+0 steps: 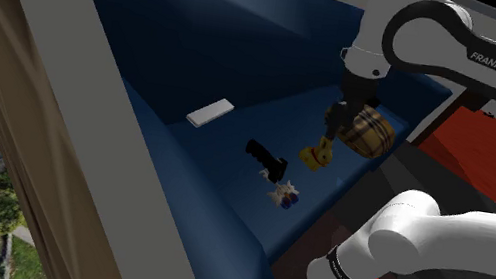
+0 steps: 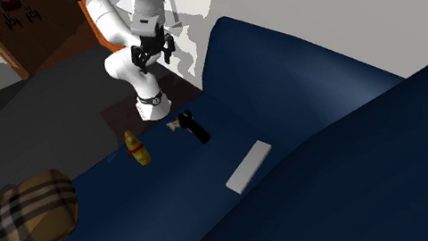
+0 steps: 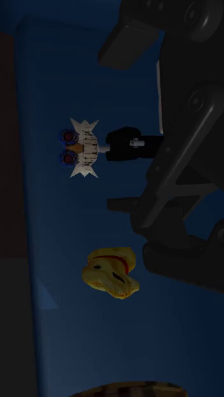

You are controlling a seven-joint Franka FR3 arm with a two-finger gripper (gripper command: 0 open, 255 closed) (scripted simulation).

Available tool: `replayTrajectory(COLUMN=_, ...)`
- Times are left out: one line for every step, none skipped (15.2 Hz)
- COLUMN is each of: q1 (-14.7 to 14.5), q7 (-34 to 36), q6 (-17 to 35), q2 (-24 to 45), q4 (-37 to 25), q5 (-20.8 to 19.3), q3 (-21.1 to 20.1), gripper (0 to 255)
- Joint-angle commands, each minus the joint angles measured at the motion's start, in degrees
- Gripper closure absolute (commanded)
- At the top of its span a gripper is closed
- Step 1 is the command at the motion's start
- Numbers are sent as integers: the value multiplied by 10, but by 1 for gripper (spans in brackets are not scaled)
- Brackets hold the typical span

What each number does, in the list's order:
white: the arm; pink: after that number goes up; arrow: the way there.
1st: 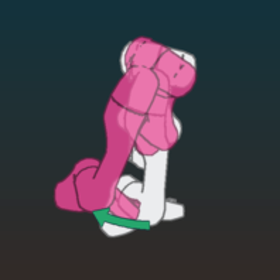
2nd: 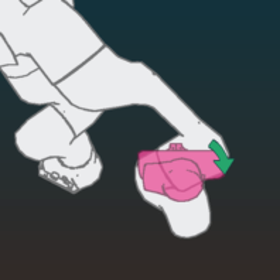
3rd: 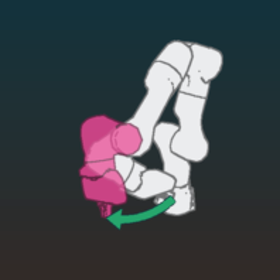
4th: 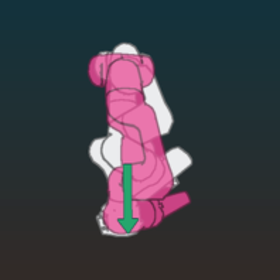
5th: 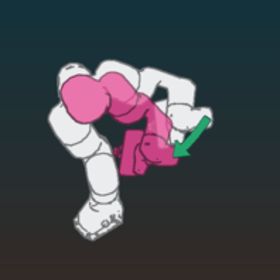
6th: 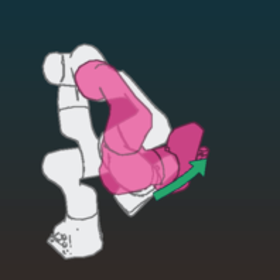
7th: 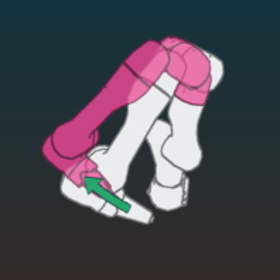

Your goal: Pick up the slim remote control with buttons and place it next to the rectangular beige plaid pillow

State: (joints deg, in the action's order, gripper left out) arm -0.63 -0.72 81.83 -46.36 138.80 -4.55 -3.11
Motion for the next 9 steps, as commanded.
replayTrajectory(q1=0, q7=0, q6=0, q2=0, q4=0, q5=0, q3=0, gripper=0)
replayTrajectory(q1=3, q7=24, q6=18, q2=11, q4=4, q5=10, q3=-9, gripper=0)
replayTrajectory(q1=7, q7=47, q6=37, q2=23, q4=7, q5=20, q3=-17, gripper=0)
replayTrajectory(q1=10, q7=71, q6=55, q2=36, q4=9, q5=30, q3=-26, gripper=0)
replayTrajectory(q1=14, q7=93, q6=74, q2=50, q4=10, q5=39, q3=-34, gripper=0)
replayTrajectory(q1=17, q7=116, q6=93, q2=64, q4=11, q5=47, q3=-43, gripper=0)
replayTrajectory(q1=21, q7=138, q6=112, q2=79, q4=10, q5=54, q3=-51, gripper=0)
replayTrajectory(q1=25, q7=160, q6=131, q2=95, q4=9, q5=61, q3=-59, gripper=0)
replayTrajectory(q1=29, q7=182, q6=150, q2=112, q4=6, q5=67, q3=-67, gripper=0)
